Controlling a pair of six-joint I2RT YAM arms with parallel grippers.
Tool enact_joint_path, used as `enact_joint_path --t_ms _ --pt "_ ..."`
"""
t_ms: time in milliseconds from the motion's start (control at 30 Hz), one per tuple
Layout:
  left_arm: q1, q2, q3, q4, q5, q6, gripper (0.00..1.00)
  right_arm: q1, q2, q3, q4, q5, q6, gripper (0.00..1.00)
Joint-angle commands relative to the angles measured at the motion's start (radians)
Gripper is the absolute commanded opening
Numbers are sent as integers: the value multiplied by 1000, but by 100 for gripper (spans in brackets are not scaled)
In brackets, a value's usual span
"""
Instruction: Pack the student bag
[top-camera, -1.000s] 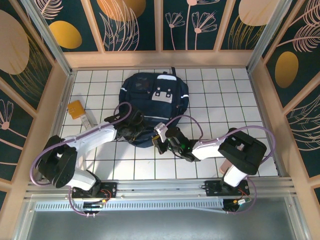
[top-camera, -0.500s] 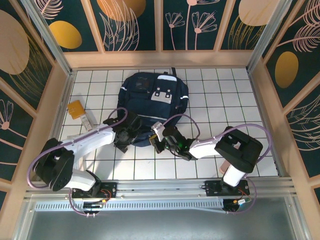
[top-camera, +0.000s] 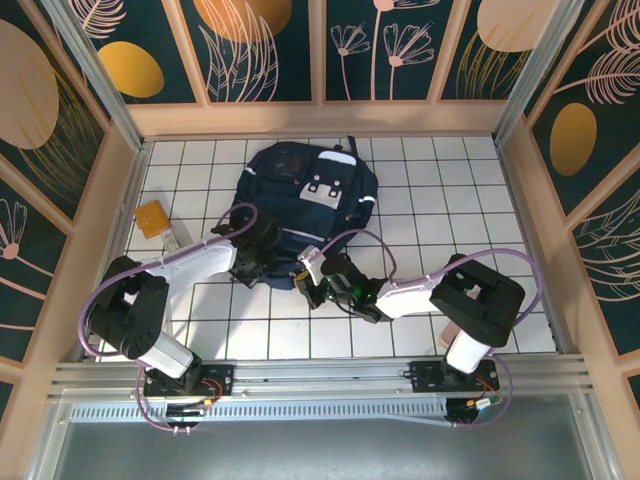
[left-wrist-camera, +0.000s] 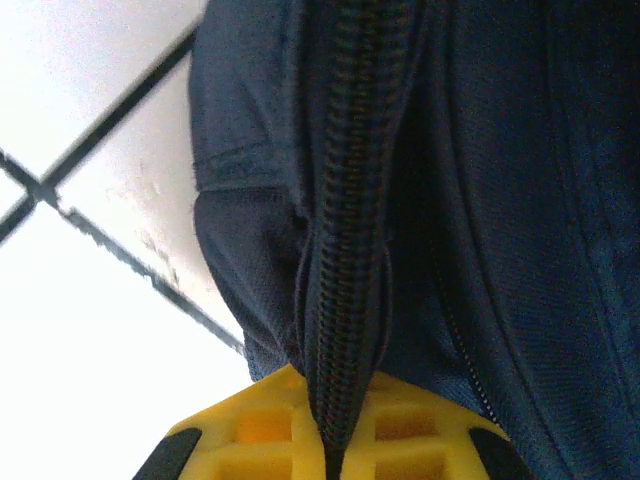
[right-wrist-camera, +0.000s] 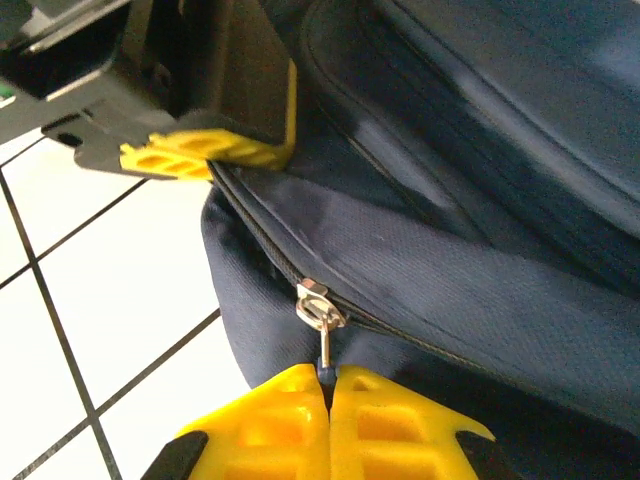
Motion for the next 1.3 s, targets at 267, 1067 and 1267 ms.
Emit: enact_joint_path --t_ms 267,1067,1267 --pt "149 -88 -19 -5 15 571 0 -385 -65 -37 -105 11 -28 0" --pt "51 -193 -145 244 496 655 19 -725 1 91 -126 -218 -1 39" --pt "-30 -274 -169 272 597 678 59 -735 -170 97 -365 -165 64 43"
